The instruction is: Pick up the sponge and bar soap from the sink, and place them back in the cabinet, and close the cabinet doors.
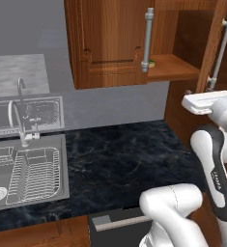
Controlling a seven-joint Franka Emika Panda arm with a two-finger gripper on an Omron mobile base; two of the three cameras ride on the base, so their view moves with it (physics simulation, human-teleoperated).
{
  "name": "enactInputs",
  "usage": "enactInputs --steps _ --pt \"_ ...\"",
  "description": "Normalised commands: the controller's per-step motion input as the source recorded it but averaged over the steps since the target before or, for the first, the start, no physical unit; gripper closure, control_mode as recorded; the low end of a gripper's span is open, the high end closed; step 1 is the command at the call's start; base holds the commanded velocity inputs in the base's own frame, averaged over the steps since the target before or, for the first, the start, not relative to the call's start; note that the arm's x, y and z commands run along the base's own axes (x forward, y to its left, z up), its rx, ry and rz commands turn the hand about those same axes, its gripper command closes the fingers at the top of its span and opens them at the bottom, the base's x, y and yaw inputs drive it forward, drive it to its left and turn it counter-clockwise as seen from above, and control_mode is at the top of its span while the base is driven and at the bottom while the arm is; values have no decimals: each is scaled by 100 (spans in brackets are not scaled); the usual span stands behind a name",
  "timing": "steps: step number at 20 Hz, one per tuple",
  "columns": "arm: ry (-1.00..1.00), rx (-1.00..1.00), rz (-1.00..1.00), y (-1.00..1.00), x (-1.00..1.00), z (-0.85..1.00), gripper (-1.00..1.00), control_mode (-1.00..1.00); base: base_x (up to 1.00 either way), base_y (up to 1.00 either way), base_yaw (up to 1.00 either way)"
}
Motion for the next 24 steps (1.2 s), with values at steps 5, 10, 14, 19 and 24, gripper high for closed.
enactInputs --steps 5,10,14,19,24 --pt "0 0 25 27 40 -13 -100 -100 0 0 0" --pt "0 0 23 28 43 -9 -100 -100 0 0 0" --pt "0 0 16 19 43 0 -100 -100 0 0 0" --pt "0 0 2 9 39 0 -100 -100 0 0 0" --pt "0 0 0 0 41 0 -100 -100 0 0 0"
